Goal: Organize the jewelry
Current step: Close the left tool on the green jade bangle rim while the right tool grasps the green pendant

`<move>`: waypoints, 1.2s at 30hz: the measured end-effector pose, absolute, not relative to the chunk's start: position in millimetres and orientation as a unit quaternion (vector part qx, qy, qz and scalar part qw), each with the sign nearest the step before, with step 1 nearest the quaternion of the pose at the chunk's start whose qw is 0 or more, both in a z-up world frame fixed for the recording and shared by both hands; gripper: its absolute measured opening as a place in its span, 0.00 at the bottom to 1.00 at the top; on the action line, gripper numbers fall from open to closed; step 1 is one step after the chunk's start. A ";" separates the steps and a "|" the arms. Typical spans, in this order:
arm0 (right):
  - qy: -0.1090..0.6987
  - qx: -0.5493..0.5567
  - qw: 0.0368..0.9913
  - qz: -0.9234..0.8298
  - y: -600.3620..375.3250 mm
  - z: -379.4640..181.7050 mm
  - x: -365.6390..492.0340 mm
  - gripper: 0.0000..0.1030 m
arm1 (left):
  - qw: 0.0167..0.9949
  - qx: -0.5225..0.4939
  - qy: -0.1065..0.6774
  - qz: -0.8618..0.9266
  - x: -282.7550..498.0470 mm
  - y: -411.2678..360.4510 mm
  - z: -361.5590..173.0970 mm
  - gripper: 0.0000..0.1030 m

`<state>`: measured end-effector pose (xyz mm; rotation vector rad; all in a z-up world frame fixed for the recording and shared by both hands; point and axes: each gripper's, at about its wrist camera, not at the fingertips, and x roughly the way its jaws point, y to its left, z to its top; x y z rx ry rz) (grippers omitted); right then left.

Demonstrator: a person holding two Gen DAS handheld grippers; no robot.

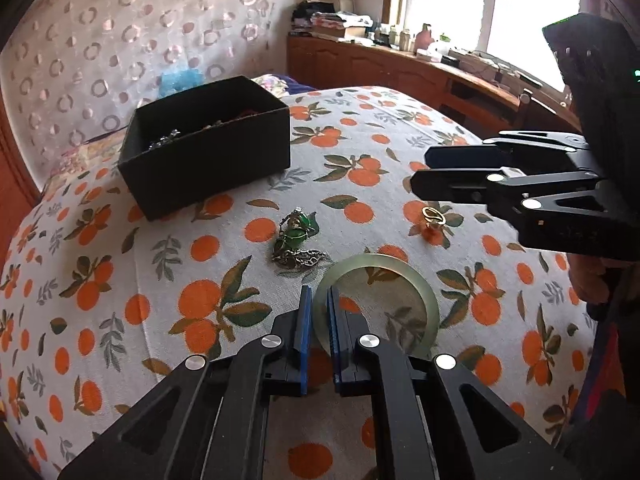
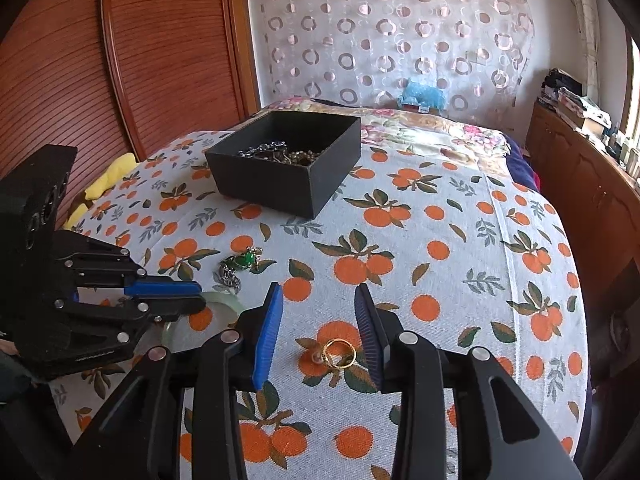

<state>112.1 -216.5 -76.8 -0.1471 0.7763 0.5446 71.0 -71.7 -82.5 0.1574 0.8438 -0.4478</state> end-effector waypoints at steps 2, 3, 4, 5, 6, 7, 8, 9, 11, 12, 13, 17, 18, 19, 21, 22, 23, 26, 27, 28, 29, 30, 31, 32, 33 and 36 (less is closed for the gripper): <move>0.376 -0.072 0.884 0.266 -212.4 -78.1 112.6 0.39 | 0.888 0.066 0.403 -0.209 68.1 -64.6 -81.1 0.07; 0.378 -0.073 0.883 0.269 -210.2 -78.8 112.6 0.39 | 0.891 0.061 0.400 -0.204 66.0 -58.7 -79.3 0.07; 0.379 -0.074 0.882 0.271 -208.5 -78.6 112.8 0.39 | 0.894 0.058 0.398 -0.200 64.9 -54.7 -78.6 0.07; 0.381 -0.075 0.879 0.275 -204.5 -79.6 113.1 0.39 | 0.896 0.055 0.395 -0.194 62.9 -50.0 -76.6 0.07; 0.383 -0.078 0.877 0.280 -199.8 -80.6 113.3 0.39 | 0.899 0.053 0.392 -0.189 60.7 -46.0 -74.5 0.07; 0.384 -0.080 0.875 0.284 -197.6 -80.6 113.6 0.39 | 0.902 0.052 0.388 -0.183 57.7 -40.5 -72.0 0.07; 0.386 -0.085 0.871 0.291 -191.0 -82.5 114.1 0.39 | 0.904 0.051 0.384 -0.178 55.7 -36.7 -70.4 0.07; 0.387 -0.088 0.869 0.295 -186.7 -83.5 114.4 0.39 | 0.907 0.049 0.381 -0.171 52.8 -30.8 -68.6 0.07; 0.393 -0.092 0.862 0.305 -177.2 -85.7 116.4 0.39 | 0.910 0.044 0.378 -0.162 49.7 -22.1 -67.3 0.07; 0.396 -0.093 0.859 0.310 -173.4 -86.5 117.4 0.39 | 0.911 0.041 0.377 -0.159 48.1 -17.8 -66.8 0.07; 0.398 -0.094 0.857 0.314 -170.3 -87.3 118.0 0.39 | 0.913 0.037 0.377 -0.154 46.3 -12.9 -66.4 0.07; 0.408 -0.108 0.845 0.329 -151.2 -91.9 122.6 0.39 | 0.915 0.022 0.376 -0.141 46.1 1.5 -65.8 0.07; 0.410 -0.113 0.842 0.330 -146.2 -93.4 123.8 0.39 | 0.916 0.019 0.376 -0.138 46.3 4.9 -65.7 0.07; 0.411 -0.118 0.841 0.331 -143.5 -94.7 124.4 0.39 | 0.916 0.017 0.376 -0.137 46.3 6.8 -66.1 0.07; 0.413 -0.134 0.839 0.328 -133.5 -97.4 126.1 0.39 | 0.917 0.012 0.375 -0.135 47.1 9.1 -66.4 0.07; 0.412 -0.140 0.839 0.325 -131.4 -97.9 126.3 0.39 | 0.917 0.012 0.376 -0.135 47.6 9.9 -66.7 0.07; 0.412 -0.147 0.839 0.323 -127.4 -98.7 126.2 0.38 | 0.917 0.011 0.375 -0.136 47.7 9.9 -66.6 0.07; 0.409 -0.158 0.839 0.321 -121.3 -99.9 127.1 0.38 | 0.918 0.010 0.374 -0.136 47.1 10.5 -66.2 0.07; 0.406 -0.163 0.841 0.319 -119.8 -99.9 127.1 0.36 | 0.918 0.010 0.373 -0.136 46.6 10.5 -65.7 0.07; 0.403 -0.165 0.842 0.318 -119.5 -99.7 127.1 0.35 | 0.918 0.010 0.372 -0.137 46.7 10.6 -65.2 0.07; 0.402 -0.165 0.843 0.316 -119.4 -99.9 127.4 0.28 | 0.918 0.009 0.371 -0.138 46.7 10.5 -64.8 0.07; 0.400 -0.166 0.844 0.316 -119.6 -99.8 126.9 0.22 | 0.919 0.009 0.370 -0.138 46.2 10.3 -64.6 0.07; 0.400 -0.167 0.844 0.316 -120.0 -99.8 126.4 0.21 | 0.919 0.009 0.370 -0.138 45.5 9.5 -64.0 0.07; 0.398 -0.169 0.845 0.316 -120.4 -99.8 125.4 0.17 | 0.918 0.009 0.371 -0.138 45.6 9.4 -64.2 0.07; 0.398 -0.170 0.844 0.316 -121.6 -99.6 124.6 0.13 | 0.918 0.010 0.371 -0.139 45.9 9.0 -64.3 0.07; 0.398 -0.177 0.842 0.320 -123.6 -99.5 121.1 0.12 | 0.918 0.008 0.370 -0.138 45.6 9.4 -64.0 0.07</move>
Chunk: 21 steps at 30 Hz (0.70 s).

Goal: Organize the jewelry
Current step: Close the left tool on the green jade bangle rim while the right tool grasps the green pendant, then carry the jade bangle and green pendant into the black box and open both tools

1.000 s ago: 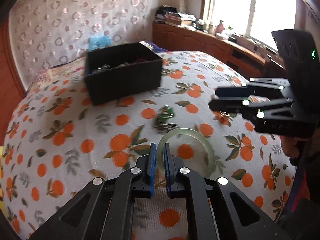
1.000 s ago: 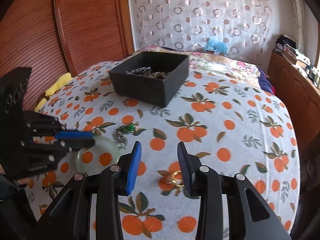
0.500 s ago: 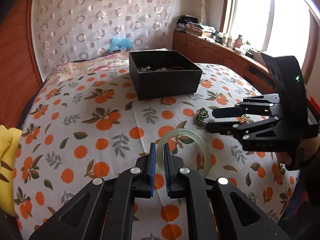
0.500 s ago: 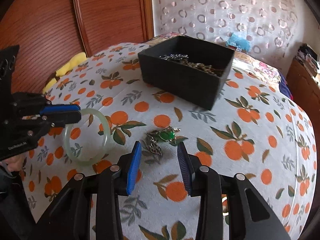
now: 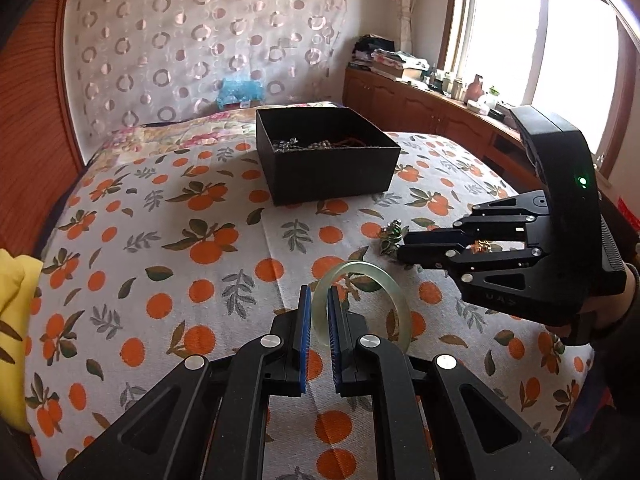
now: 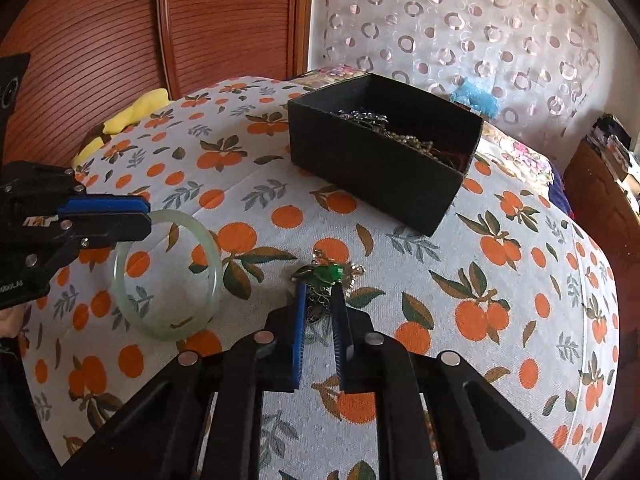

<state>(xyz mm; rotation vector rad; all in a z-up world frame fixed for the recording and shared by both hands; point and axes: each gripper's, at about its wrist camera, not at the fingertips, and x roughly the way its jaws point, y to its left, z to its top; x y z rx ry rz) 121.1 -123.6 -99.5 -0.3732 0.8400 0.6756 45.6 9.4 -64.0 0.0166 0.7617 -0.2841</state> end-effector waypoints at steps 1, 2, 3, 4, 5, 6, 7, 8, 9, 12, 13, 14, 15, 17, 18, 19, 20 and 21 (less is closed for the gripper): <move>0.398 -0.178 0.840 0.322 -124.7 -99.1 119.6 0.10 | 0.919 0.009 0.370 -0.138 45.4 9.3 -64.5 0.07; 0.398 -0.179 0.839 0.324 -126.3 -98.4 117.4 0.07 | 0.918 0.009 0.370 -0.138 45.5 9.2 -64.6 0.07; 0.398 -0.179 0.839 0.324 -127.6 -98.0 115.8 0.07 | 0.918 0.008 0.371 -0.139 45.9 8.9 -64.7 0.07; 0.398 -0.178 0.840 0.324 -128.0 -98.0 114.2 0.07 | 0.918 0.008 0.371 -0.138 45.3 8.2 -64.6 0.07; 0.397 -0.177 0.839 0.328 -128.9 -97.4 112.4 0.07 | 0.918 0.008 0.371 -0.138 43.6 5.5 -63.9 0.07; 0.396 -0.176 0.839 0.329 -129.5 -96.6 110.3 0.07 | 0.918 0.008 0.371 -0.139 44.1 4.5 -63.5 0.07; 0.394 -0.174 0.840 0.330 -130.5 -95.3 109.3 0.07 | 0.918 0.009 0.370 -0.139 43.5 5.7 -63.8 0.07; 0.393 -0.172 0.841 0.331 -130.9 -94.1 108.5 0.07 | 0.919 0.009 0.370 -0.138 43.5 5.4 -63.3 0.07; 0.390 -0.170 0.842 0.331 -131.9 -91.7 107.6 0.07 | 0.919 0.009 0.370 -0.138 44.0 5.7 -63.3 0.07; 0.376 -0.161 0.849 0.335 -136.0 -79.3 104.4 0.07 | 0.920 0.008 0.367 -0.135 42.6 3.0 -61.8 0.07; 0.371 -0.159 0.851 0.336 -137.5 -74.4 103.3 0.07 | 0.921 0.007 0.365 -0.134 42.5 2.9 -61.3 0.07; 0.367 -0.157 0.853 0.336 -138.3 -70.9 102.8 0.07 | 0.922 0.006 0.364 -0.133 42.5 3.0 -60.7 0.07; 0.362 -0.156 0.855 0.337 -139.7 -65.8 102.2 0.07 | 0.923 0.005 0.363 -0.132 42.9 2.1 -59.5 0.07; 0.354 -0.154 0.858 0.337 -140.9 -58.0 101.8 0.07 | 0.924 0.004 0.359 -0.129 42.1 4.0 -58.7 0.07; 0.351 -0.152 0.860 0.338 -141.6 -54.0 102.2 0.07 | 0.925 0.005 0.358 -0.127 41.2 4.6 -58.0 0.07; 0.346 -0.151 0.862 0.338 -142.7 -49.1 102.4 0.07 | 0.926 0.004 0.355 -0.126 40.8 4.5 -56.4 0.07; 0.343 -0.150 0.864 0.338 -143.2 -46.2 103.2 0.07 | 0.927 0.003 0.354 -0.127 40.7 4.1 -55.2 0.07; 0.339 -0.148 0.866 0.337 -144.1 -42.2 103.7 0.07 | 0.928 0.002 0.352 -0.127 40.6 4.2 -53.9 0.07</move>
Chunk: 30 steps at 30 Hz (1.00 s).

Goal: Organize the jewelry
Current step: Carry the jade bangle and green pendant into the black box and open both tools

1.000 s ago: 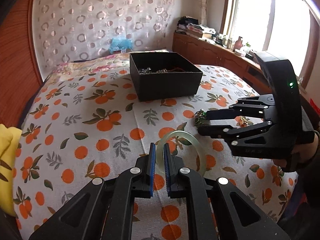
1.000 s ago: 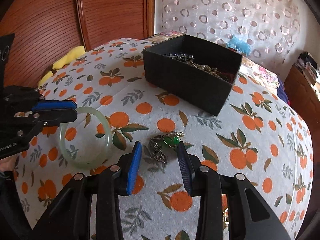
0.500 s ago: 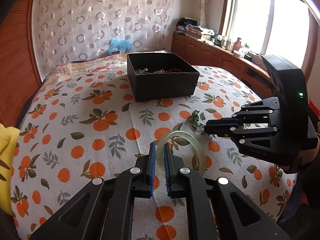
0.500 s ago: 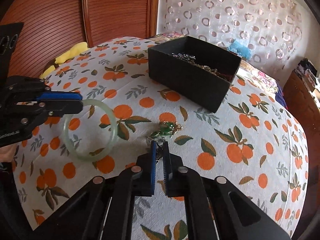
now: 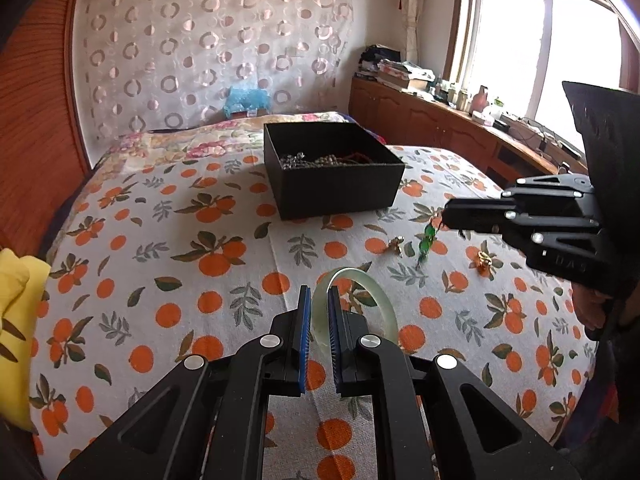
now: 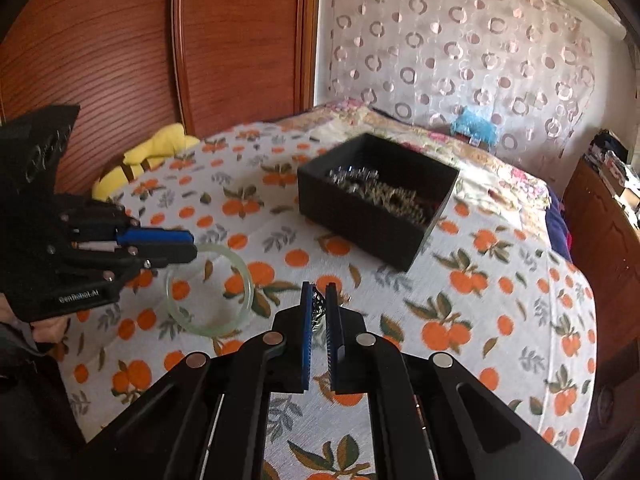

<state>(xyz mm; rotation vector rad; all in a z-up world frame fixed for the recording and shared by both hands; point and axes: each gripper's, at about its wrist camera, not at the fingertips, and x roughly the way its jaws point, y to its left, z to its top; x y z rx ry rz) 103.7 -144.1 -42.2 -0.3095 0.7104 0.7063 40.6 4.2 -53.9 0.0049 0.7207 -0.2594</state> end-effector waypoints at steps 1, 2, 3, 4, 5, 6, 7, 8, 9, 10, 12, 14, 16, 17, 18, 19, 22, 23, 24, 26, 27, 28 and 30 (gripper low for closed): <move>0.336 -0.146 0.867 0.338 -145.0 -38.6 104.2 0.07 | 0.928 0.002 0.350 -0.126 40.3 4.9 -52.9 0.07; 0.334 -0.145 0.868 0.337 -145.5 -36.1 104.7 0.07 | 0.929 0.002 0.348 -0.125 40.4 5.2 -51.3 0.07; 0.331 -0.145 0.870 0.337 -146.0 -32.8 105.5 0.07 | 0.930 0.001 0.346 -0.125 40.2 7.0 -50.0 0.07; 0.328 -0.145 0.871 0.336 -146.3 -29.8 106.6 0.07 | 0.931 0.000 0.344 -0.124 40.7 7.3 -48.0 0.07; 0.326 -0.145 0.872 0.335 -145.8 -28.0 107.5 0.07 | 0.932 0.000 0.342 -0.124 41.2 7.0 -46.1 0.07; 0.323 -0.147 0.873 0.334 -145.6 -25.0 109.0 0.07 | 0.933 0.000 0.339 -0.123 41.9 6.8 -44.0 0.07; 0.320 -0.148 0.875 0.333 -145.3 -22.0 111.1 0.07 | 0.934 0.000 0.336 -0.122 42.8 7.4 -42.2 0.07; 0.318 -0.149 0.876 0.332 -144.9 -20.1 112.7 0.07 | 0.935 0.001 0.333 -0.121 43.7 8.0 -40.5 0.07; 0.315 -0.150 0.877 0.331 -144.5 -17.1 115.6 0.07 | 0.937 0.002 0.329 -0.119 44.2 7.4 -38.6 0.07; 0.312 -0.150 0.878 0.330 -144.0 -14.5 119.2 0.07 | 0.938 0.004 0.325 -0.117 46.2 6.6 -35.6 0.07; 0.310 -0.149 0.881 0.325 -143.0 -10.8 126.4 0.07 | 0.941 0.011 0.318 -0.115 51.0 4.7 -30.1 0.07; 0.309 -0.147 0.883 0.321 -142.3 -6.9 135.2 0.07 | 0.943 0.014 0.313 -0.113 55.2 4.9 -26.4 0.07; 0.307 -0.144 0.887 0.313 -142.2 -2.1 146.4 0.07 | 0.945 0.016 0.307 -0.113 60.6 3.4 -20.4 0.07; 0.307 -0.143 0.888 0.310 -142.0 0.0 151.5 0.07 | 0.945 0.017 0.305 -0.113 62.6 3.4 -18.4 0.07; 0.306 -0.140 0.890 0.308 -141.9 2.0 156.5 0.07 | 0.946 0.018 0.303 -0.113 65.0 2.7 -15.9 0.07; 0.306 -0.137 0.891 0.306 -141.6 4.1 162.3 0.07 | 0.947 0.020 0.301 -0.113 68.0 1.9 -12.9 0.07; 0.306 -0.131 0.894 0.301 -139.5 7.8 178.1 0.07 | 0.949 0.026 0.293 -0.111 73.1 -0.9 -5.4 0.07; 0.305 -0.131 0.895 0.298 -139.1 8.5 181.8 0.07 | 0.950 0.028 0.290 -0.111 74.3 -2.1 -3.1 0.07; 0.304 -0.130 0.897 0.295 -138.5 9.4 187.2 0.07 | 0.952 0.031 0.285 -0.111 75.7 -4.2 0.3 0.07; 0.307 -0.127 0.896 0.293 -137.3 10.2 196.4 0.07 | 0.953 0.034 0.279 -0.111 78.1 -6.4 5.0 0.07; 0.308 -0.124 0.897 0.292 -137.0 10.5 200.5 0.07 | 0.954 0.035 0.278 -0.111 79.3 -6.8 7.0 0.07; 0.310 -0.120 0.898 0.290 -136.9 10.9 205.5 0.07 | 0.954 0.035 0.275 -0.111 81.5 -7.6 9.5 0.07; 0.313 -0.111 0.897 0.292 -136.4 11.3 211.2 0.07 | 0.955 0.038 0.272 -0.110 85.3 -9.0 13.2 0.07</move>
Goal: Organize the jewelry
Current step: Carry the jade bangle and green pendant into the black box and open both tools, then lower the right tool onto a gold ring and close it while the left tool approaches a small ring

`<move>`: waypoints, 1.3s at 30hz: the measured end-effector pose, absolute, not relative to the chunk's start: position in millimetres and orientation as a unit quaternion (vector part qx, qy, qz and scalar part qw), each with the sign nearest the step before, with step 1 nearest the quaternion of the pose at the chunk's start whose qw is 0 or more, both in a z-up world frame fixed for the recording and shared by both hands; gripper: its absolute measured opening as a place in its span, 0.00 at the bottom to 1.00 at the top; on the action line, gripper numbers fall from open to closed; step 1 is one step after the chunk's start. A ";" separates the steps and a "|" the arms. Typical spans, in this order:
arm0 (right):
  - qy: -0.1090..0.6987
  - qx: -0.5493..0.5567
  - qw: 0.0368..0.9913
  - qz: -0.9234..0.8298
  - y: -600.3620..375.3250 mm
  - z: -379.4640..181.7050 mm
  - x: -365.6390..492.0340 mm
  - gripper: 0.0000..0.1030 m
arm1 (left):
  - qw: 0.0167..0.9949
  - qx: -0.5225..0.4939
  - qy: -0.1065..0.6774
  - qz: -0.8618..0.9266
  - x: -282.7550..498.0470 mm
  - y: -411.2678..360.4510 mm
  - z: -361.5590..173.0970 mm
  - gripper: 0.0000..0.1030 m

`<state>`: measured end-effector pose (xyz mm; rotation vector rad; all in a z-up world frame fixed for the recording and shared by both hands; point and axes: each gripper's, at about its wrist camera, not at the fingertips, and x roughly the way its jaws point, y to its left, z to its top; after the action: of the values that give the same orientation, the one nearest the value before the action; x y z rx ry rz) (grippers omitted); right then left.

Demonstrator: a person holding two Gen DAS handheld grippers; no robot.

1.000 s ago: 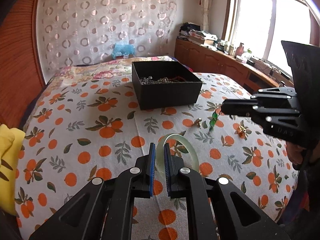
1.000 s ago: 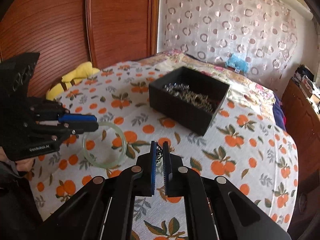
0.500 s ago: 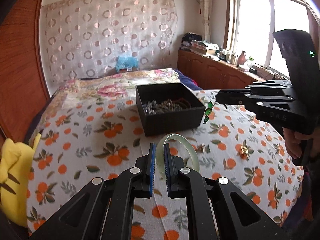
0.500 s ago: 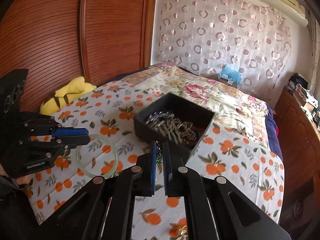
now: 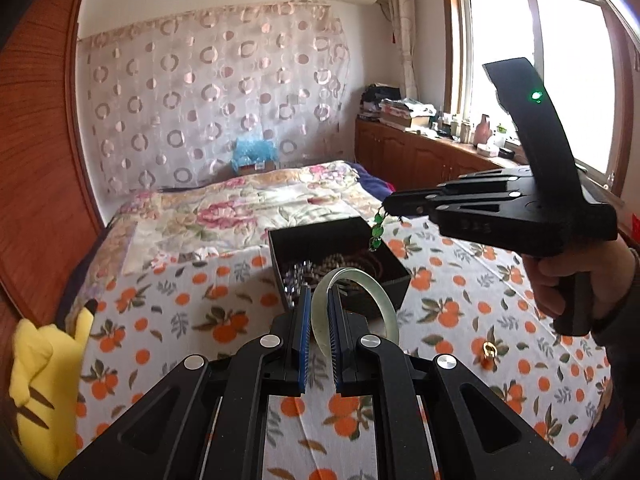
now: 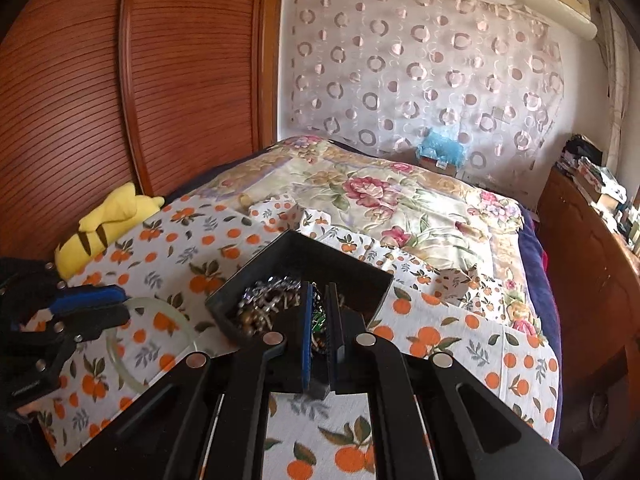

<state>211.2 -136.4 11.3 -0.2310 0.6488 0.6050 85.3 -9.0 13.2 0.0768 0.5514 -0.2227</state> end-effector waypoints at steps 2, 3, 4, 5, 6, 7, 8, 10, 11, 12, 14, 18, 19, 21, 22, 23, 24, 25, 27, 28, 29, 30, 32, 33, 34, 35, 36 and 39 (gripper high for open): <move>0.317 -0.102 0.896 0.295 -136.2 10.9 216.2 0.07 | 0.956 0.041 0.269 -0.106 90.6 -10.7 16.8 0.07; 0.317 -0.100 0.896 0.294 -135.7 10.4 218.0 0.07 | 0.957 0.042 0.268 -0.106 92.5 -10.7 17.6 0.07; 0.317 -0.099 0.896 0.294 -135.2 9.8 219.5 0.07 | 0.957 0.043 0.268 -0.104 95.6 -11.0 18.4 0.07; 0.317 -0.097 0.896 0.294 -134.6 9.0 220.9 0.07 | 0.957 0.044 0.269 -0.102 98.8 -11.3 18.9 0.07; 0.318 -0.096 0.896 0.296 -134.2 8.3 222.2 0.07 | 0.957 0.044 0.270 -0.100 101.9 -11.8 19.4 0.07; 0.318 -0.095 0.896 0.296 -133.6 7.5 223.3 0.08 | 0.957 0.044 0.271 -0.099 104.9 -12.4 19.6 0.07; 0.318 -0.094 0.896 0.295 -133.5 6.5 224.7 0.08 | 0.957 0.043 0.271 -0.098 107.4 -12.3 19.8 0.07; 0.320 -0.090 0.897 0.293 -134.5 4.4 226.5 0.08 | 0.956 0.042 0.274 -0.096 113.8 -12.8 19.4 0.07; 0.321 -0.089 0.897 0.291 -136.0 3.3 226.8 0.08 | 0.956 0.042 0.276 -0.096 117.4 -13.1 18.9 0.07; 0.322 -0.089 0.897 0.290 -137.6 2.1 226.9 0.08 | 0.955 0.042 0.277 -0.095 119.8 -13.0 18.1 0.07; 0.323 -0.088 0.898 0.287 -142.5 -0.1 225.7 0.08 | 0.954 0.045 0.280 -0.093 126.6 -15.3 16.0 0.07; 0.326 -0.089 0.898 0.282 -155.8 -6.6 219.6 0.08 | 0.952 0.049 0.288 -0.089 141.7 -20.3 11.0 0.07; 0.328 -0.092 0.897 0.281 -158.7 -8.9 217.4 0.08 | 0.952 0.050 0.290 -0.086 146.7 -21.6 10.1 0.07; 0.331 -0.098 0.896 0.279 -163.3 -14.4 212.4 0.08 | 0.951 0.052 0.292 -0.082 154.4 -23.0 8.5 0.07; 0.334 -0.102 0.895 0.278 -165.5 -17.6 209.8 0.08 | 0.951 0.053 0.295 -0.080 160.2 -24.8 6.8 0.07; 0.335 -0.104 0.895 0.277 -168.3 -20.0 207.9 0.08 | 0.950 0.054 0.296 -0.078 163.5 -25.8 5.3 0.07; 0.337 -0.105 0.894 0.276 -171.7 -23.1 205.1 0.08 | 0.949 0.055 0.300 -0.076 168.8 -27.3 3.1 0.07; 0.339 -0.105 0.893 0.276 -175.3 -26.2 202.4 0.08 | 0.949 0.054 0.303 -0.073 173.4 -28.0 1.3 0.07; 0.342 -0.107 0.893 0.273 -180.9 -31.5 197.8 0.08 | 0.947 0.052 0.309 -0.071 181.8 -28.5 -2.2 0.07; 0.343 -0.107 0.893 0.272 -183.8 -33.8 195.8 0.08 | 0.946 0.051 0.313 -0.069 185.4 -29.1 -4.0 0.07; 0.343 -0.107 0.893 0.272 -186.5 -36.0 194.1 0.08 | 0.945 0.051 0.315 -0.069 187.6 -29.2 -5.0 0.07; 0.345 -0.106 0.892 0.271 -189.2 -37.9 192.6 0.08 | 0.945 0.050 0.316 -0.068 190.1 -29.1 -6.2 0.07; 0.346 -0.105 0.892 0.270 -195.0 -40.6 191.1 0.08 | 0.943 0.051 0.321 -0.065 195.2 -29.4 -9.4 0.07; 0.347 -0.104 0.892 0.269 -197.2 -42.0 190.1 0.08 | 0.943 0.051 0.324 -0.064 197.6 -29.5 -10.9 0.07; 0.347 -0.103 0.893 0.268 -199.4 -43.5 189.0 0.08 | 0.942 0.051 0.325 -0.064 198.6 -29.4 -11.8 0.07; 0.348 -0.103 0.893 0.268 -199.9 -43.8 188.5 0.08 | 0.941 0.051 0.328 -0.064 200.2 -30.7 -12.7 0.07; 0.349 -0.102 0.892 0.268 -201.7 -44.6 188.0 0.08 | 0.940 0.051 0.332 -0.066 201.7 -31.5 -14.6 0.07; 0.351 -0.097 0.892 0.267 -206.2 -48.3 184.8 0.08 | 0.933 0.055 0.346 -0.077 205.3 -35.1 -21.5 0.08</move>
<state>184.8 -206.2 -48.3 -0.2022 0.7277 0.5546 205.3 -35.1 -21.5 0.1119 0.7083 -0.1572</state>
